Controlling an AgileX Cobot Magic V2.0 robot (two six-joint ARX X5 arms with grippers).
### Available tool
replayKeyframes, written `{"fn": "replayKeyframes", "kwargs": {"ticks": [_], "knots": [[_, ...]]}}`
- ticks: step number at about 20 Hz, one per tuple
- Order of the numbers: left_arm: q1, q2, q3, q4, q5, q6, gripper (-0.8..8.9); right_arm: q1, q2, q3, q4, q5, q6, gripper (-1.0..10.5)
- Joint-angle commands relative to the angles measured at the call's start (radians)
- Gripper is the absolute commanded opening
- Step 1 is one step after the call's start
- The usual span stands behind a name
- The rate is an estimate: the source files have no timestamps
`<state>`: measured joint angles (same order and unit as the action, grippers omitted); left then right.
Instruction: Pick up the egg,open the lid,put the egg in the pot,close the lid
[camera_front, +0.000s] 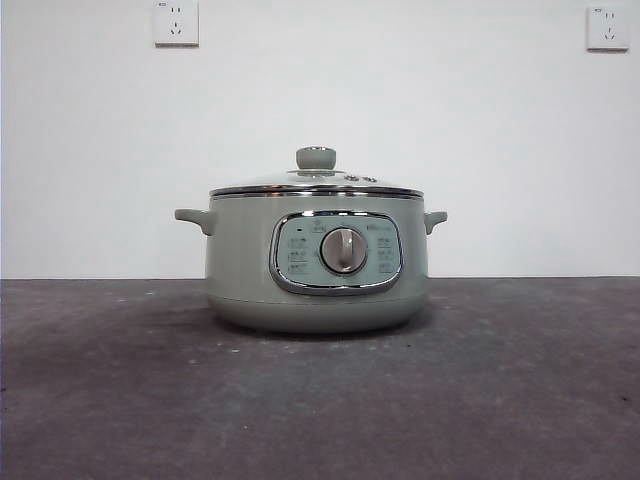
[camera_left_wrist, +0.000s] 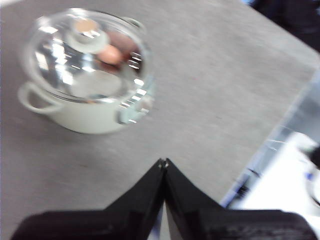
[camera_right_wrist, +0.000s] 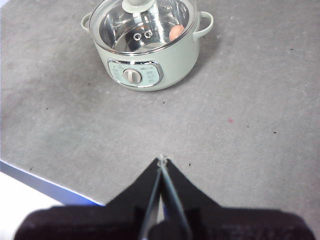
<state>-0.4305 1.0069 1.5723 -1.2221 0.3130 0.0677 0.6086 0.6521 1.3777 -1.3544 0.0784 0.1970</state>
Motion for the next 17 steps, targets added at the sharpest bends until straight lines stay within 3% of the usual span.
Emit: {"fn": "replayKeyframes", "kwargs": {"ticks": [1,3,6,8,10,12,15,17], "knots": [[0.0,0.003,0.002,0.026,-0.045,-0.013,-0.01,0.001,-0.002,-0.007,-0.025,0.002,0.01,0.0],[0.0,0.004,0.002,0.034,-0.053,0.044,-0.01,0.001,-0.002,-0.007,-0.025,0.002,0.01,0.0],[0.016,0.002,0.002,0.155,-0.057,0.048,-0.01,0.001,-0.002,-0.007,-0.025,0.002,0.01,0.0],[0.045,0.002,0.002,0.214,-0.073,0.101,-0.01,0.001,-0.002,-0.007,-0.025,0.002,0.01,0.0],[0.113,-0.024,-0.006,0.285,-0.117,0.167,-0.01,0.001,-0.002,-0.007,-0.025,0.002,0.01,0.0],[0.209,-0.067,-0.045,0.391,-0.089,0.209,-0.01,0.001,-0.002,-0.007,-0.025,0.002,0.01,0.0],[0.349,-0.205,-0.236,0.621,0.002,0.208,-0.01,0.001,-0.002,-0.007,-0.025,0.002,0.01,0.0],[0.407,-0.32,-0.417,0.761,-0.004,0.207,-0.01,0.001,-0.002,-0.007,-0.025,0.002,0.01,0.0]]}}
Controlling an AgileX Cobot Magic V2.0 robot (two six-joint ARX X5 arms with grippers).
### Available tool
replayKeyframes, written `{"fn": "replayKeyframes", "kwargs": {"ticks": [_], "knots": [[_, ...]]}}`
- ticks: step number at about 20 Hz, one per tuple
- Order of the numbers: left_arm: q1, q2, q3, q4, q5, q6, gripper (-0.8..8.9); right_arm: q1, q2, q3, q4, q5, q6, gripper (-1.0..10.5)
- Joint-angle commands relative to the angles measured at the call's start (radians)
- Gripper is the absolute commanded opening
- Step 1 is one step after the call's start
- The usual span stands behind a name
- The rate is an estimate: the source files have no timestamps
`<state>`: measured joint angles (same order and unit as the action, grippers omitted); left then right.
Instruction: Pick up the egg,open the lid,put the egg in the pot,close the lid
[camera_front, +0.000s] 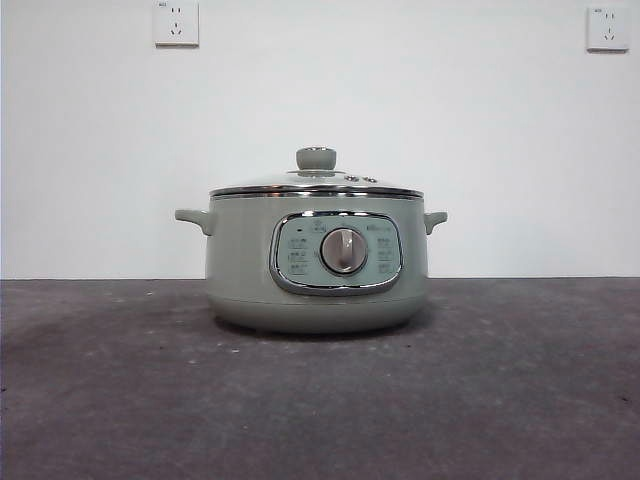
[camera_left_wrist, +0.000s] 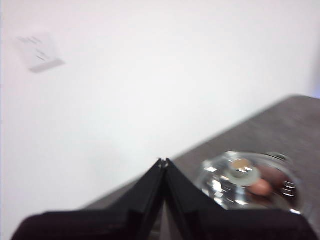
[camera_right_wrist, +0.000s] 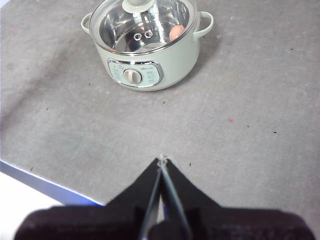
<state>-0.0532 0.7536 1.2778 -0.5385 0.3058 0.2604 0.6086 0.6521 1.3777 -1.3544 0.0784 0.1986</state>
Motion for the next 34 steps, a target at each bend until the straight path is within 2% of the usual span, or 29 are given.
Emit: {"fn": "replayKeyframes", "kwargs": {"ticks": [1,5,9,13,16,19,34], "knots": [[0.053,-0.124,-0.22,0.133,0.004,0.014,-0.01,0.001,-0.002,-0.007,-0.025,0.002,0.008,0.0],[0.098,-0.332,-0.613,0.274,0.005,-0.008,-0.01,0.001,-0.002,-0.007,-0.025,0.002,0.008,0.0],[0.101,-0.522,-0.968,0.426,-0.033,-0.108,-0.01,0.001,-0.001,-0.007,-0.025,0.002,0.008,0.0],[0.101,-0.673,-1.189,0.478,-0.11,-0.203,-0.01,0.001,-0.001,-0.007,-0.025,0.002,0.008,0.0],[0.101,-0.752,-1.271,0.463,-0.125,-0.249,-0.01,0.001,-0.001,-0.007,-0.025,0.002,0.008,0.0],[0.101,-0.75,-1.27,0.373,-0.155,-0.251,-0.01,0.001,-0.001,-0.007,-0.025,0.009,0.008,0.0],[0.101,-0.744,-1.27,0.381,-0.149,-0.254,-0.01,0.001,-0.001,-0.007,-0.025,0.009,0.008,0.0]]}}
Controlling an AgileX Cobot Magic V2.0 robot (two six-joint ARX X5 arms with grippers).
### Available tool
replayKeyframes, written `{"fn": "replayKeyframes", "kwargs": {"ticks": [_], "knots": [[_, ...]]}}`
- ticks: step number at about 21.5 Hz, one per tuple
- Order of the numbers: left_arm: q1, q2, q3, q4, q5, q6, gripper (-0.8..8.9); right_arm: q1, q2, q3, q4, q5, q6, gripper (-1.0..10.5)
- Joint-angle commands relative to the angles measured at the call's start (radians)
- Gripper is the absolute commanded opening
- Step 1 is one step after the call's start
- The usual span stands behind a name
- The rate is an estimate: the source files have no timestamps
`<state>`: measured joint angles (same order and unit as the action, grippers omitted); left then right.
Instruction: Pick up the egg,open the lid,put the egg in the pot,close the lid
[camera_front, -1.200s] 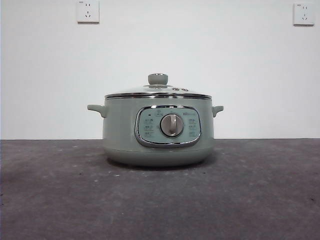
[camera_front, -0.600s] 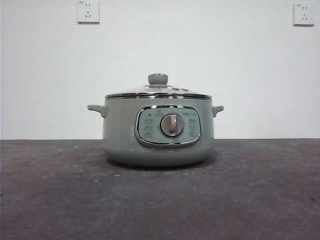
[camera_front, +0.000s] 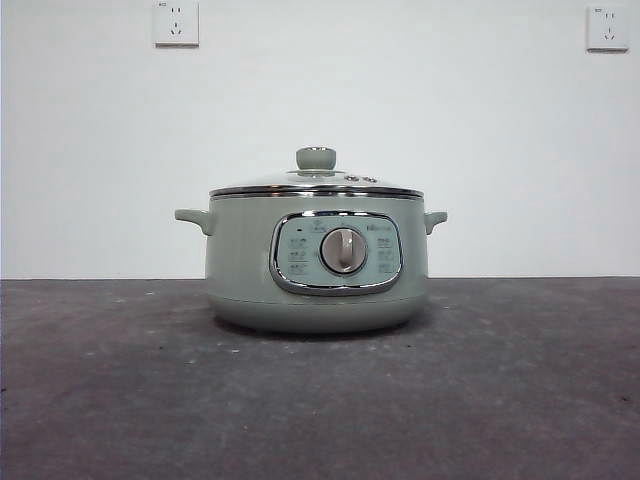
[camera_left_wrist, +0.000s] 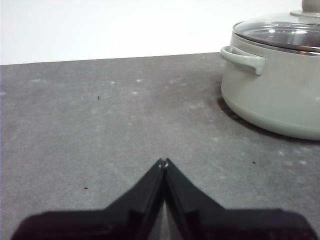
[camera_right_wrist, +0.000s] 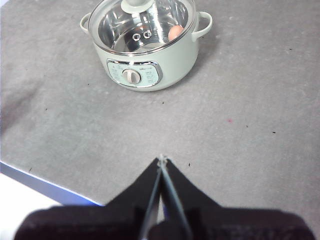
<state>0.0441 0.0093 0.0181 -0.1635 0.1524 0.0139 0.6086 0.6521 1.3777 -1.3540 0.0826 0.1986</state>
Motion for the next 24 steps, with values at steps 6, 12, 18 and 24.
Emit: {"fn": "replayKeyframes", "kwargs": {"ticks": [6,12,18,24], "knots": [[0.004,0.0,-0.01,0.006,0.004,-0.008,-0.01,-0.034,-0.016,-0.007,-0.021,0.109,-0.089,0.0],[0.004,0.006,-0.01,0.006,0.004,-0.008,-0.01,-0.325,-0.208,-0.15,0.499,0.063,-0.28,0.0],[0.004,0.007,-0.01,0.006,0.004,-0.008,-0.01,-0.555,-0.455,-0.735,1.032,0.017,-0.216,0.0],[0.004,0.007,-0.01,0.006,0.004,-0.008,-0.01,-0.613,-0.586,-1.122,1.201,0.006,-0.099,0.0]]}}
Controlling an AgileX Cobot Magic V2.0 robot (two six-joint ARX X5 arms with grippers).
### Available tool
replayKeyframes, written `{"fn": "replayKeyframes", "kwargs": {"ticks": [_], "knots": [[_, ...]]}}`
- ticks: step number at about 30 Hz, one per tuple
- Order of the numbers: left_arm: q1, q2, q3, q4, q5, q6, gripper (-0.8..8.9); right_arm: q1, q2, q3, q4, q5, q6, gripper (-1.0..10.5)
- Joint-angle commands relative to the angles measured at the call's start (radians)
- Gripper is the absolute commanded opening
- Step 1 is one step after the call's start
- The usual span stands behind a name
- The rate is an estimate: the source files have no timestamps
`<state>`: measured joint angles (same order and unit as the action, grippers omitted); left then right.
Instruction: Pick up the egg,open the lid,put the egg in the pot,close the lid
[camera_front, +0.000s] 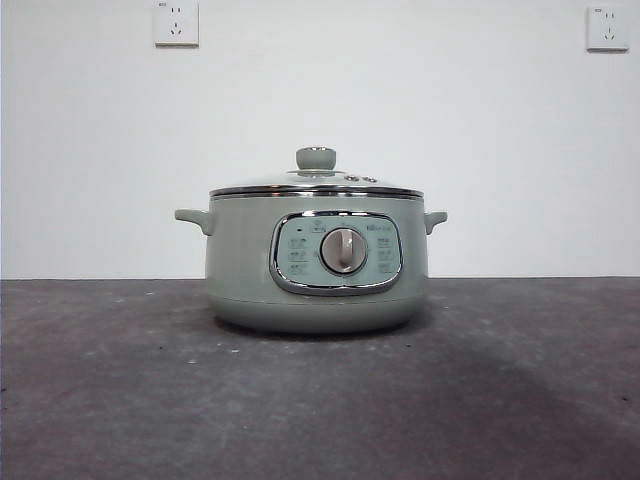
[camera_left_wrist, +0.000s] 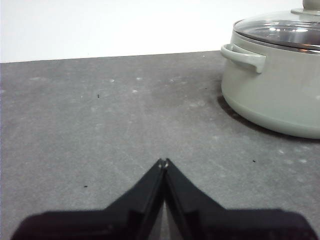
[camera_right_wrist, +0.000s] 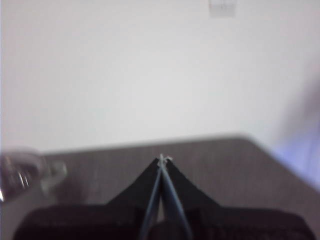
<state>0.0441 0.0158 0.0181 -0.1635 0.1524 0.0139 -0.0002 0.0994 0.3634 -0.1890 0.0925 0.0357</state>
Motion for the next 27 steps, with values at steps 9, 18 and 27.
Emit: {"fn": "replayKeyframes", "kwargs": {"ticks": [9,18,27], "knots": [[0.004,0.003,-0.01,0.007,0.004,-0.008,-0.01,-0.008,-0.092,-0.328,0.061,-0.011,0.07,0.0],[0.004,0.013,-0.01,0.007,0.004,-0.008,-0.01,-0.008,-0.092,-0.349,0.006,-0.035,0.052,0.0],[0.004,0.017,-0.01,0.007,0.004,-0.008,-0.01,-0.008,-0.089,-0.349,0.006,-0.04,0.066,0.0]]}}
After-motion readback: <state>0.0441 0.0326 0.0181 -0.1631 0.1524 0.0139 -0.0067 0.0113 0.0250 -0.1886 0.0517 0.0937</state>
